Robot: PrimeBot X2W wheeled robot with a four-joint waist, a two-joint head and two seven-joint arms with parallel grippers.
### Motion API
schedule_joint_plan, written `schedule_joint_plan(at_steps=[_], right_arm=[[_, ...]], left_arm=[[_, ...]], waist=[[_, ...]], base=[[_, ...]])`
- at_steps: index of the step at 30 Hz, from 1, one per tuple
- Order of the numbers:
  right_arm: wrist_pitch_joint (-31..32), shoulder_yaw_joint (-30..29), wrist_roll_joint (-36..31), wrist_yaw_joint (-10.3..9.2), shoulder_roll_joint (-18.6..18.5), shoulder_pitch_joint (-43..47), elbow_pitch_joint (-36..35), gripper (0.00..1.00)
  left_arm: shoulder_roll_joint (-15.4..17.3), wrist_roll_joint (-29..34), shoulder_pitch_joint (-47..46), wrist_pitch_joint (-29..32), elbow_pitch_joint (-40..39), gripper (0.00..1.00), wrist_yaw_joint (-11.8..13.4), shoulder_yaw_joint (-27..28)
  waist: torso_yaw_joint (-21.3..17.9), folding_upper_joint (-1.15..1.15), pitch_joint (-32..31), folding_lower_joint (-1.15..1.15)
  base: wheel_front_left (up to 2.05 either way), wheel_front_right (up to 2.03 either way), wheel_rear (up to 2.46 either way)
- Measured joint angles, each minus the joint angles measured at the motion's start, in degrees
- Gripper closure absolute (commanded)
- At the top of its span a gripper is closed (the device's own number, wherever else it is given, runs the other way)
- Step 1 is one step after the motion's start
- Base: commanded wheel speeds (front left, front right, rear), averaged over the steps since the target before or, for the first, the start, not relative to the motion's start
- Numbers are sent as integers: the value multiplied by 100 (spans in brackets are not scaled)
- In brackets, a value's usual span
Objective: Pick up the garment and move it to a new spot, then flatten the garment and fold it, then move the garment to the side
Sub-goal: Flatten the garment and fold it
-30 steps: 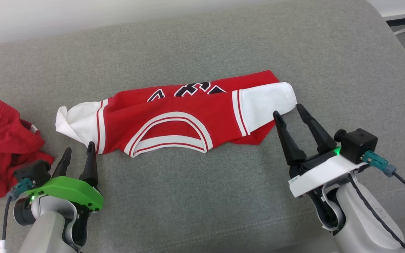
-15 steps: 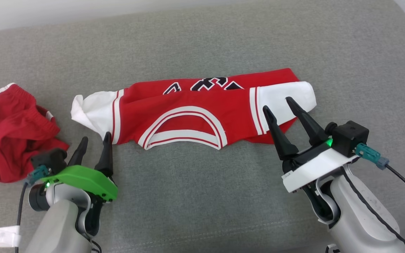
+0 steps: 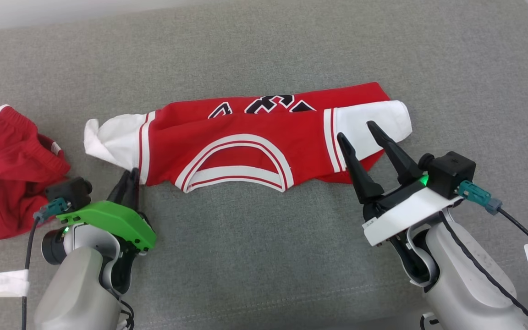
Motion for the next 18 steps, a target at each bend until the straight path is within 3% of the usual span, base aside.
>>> schedule_joint_plan(at_steps=[7, 18], right_arm=[[0, -85, 11, 0, 2, -1, 24, 0], [0, -325, 53, 0, -3, 2, 115, 0]], left_arm=[[3, -42, -143, -60, 40, 100, -49, 21], [656, 125, -1313, -287, -1178, 100, -103, 1]], waist=[[-34, 0, 7, 0], [30, 0, -292, 0]], base=[[0, 0, 0], [0, 0, 0]])
